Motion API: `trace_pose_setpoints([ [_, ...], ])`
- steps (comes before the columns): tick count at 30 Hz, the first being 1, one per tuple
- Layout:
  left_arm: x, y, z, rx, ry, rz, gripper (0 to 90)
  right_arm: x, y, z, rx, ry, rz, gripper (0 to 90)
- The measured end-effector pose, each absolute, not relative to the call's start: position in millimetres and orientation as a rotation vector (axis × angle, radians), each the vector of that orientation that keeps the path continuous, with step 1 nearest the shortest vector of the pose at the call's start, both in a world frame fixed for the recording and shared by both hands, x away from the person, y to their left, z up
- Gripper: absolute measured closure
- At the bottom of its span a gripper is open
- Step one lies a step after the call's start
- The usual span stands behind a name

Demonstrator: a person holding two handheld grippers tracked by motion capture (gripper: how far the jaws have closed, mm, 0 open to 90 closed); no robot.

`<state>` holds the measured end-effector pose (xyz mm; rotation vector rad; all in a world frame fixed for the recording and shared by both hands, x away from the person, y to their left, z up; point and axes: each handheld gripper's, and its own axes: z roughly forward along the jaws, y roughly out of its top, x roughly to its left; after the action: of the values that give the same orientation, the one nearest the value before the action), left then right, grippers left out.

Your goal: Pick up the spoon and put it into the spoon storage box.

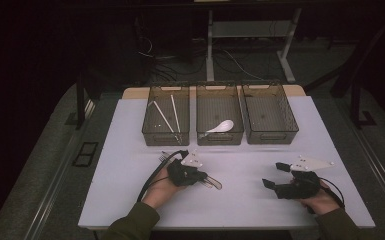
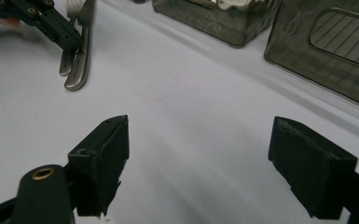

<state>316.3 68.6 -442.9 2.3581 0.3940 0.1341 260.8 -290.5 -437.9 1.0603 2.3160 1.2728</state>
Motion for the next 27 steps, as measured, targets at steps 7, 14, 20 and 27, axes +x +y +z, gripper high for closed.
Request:
trace_pose_setpoints([
  [7,320.4,65.8,-444.7,2.339,0.392,0.151,89.4,261.1,-290.8,-438.0,1.061,2.316,1.269,20.4],
  [14,329.1,58.0,-446.1,2.328,0.403,0.192,89.4,261.2,-290.8,-438.1,1.06,2.318,1.267,20.3],
  [20,330.1,57.8,-445.4,2.327,0.401,0.194,89.2,261.1,-290.8,-438.0,1.06,2.317,1.27,20.4],
  [27,329.3,84.2,-426.4,2.265,0.413,0.189,81.8,260.9,-290.9,-438.0,1.054,2.32,1.272,20.3],
])
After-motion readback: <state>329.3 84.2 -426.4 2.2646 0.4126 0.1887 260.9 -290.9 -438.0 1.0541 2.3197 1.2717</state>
